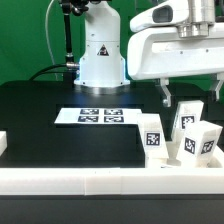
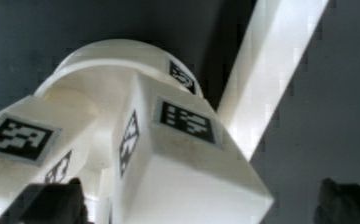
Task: Assemble stool
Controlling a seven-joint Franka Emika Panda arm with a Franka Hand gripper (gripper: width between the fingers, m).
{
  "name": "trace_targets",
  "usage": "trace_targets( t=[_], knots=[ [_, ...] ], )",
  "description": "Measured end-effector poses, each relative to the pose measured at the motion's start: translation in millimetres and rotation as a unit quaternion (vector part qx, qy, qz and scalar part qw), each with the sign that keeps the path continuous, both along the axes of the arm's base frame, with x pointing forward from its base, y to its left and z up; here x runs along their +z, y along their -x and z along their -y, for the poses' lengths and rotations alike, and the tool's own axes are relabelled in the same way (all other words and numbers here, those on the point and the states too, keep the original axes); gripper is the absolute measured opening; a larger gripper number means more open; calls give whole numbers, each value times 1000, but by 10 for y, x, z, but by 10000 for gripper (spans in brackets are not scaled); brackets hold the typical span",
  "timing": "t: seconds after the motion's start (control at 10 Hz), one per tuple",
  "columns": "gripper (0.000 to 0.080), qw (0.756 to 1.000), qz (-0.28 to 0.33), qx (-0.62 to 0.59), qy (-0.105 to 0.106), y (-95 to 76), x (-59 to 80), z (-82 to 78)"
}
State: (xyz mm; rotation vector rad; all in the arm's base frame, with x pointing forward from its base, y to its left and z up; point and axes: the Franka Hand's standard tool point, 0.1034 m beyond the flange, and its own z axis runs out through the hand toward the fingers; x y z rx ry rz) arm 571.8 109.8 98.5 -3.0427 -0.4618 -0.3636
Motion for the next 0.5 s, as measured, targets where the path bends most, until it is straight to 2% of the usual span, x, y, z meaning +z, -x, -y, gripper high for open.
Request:
trace_targets(
  t=[0.2,0.3,0.5],
  knots=[
    [649,998,4,53,18,-9,0,29],
    [649,991,7,130,42,-12,-5,53],
    [649,968,10,240,77,-33,-25,94]
  ],
)
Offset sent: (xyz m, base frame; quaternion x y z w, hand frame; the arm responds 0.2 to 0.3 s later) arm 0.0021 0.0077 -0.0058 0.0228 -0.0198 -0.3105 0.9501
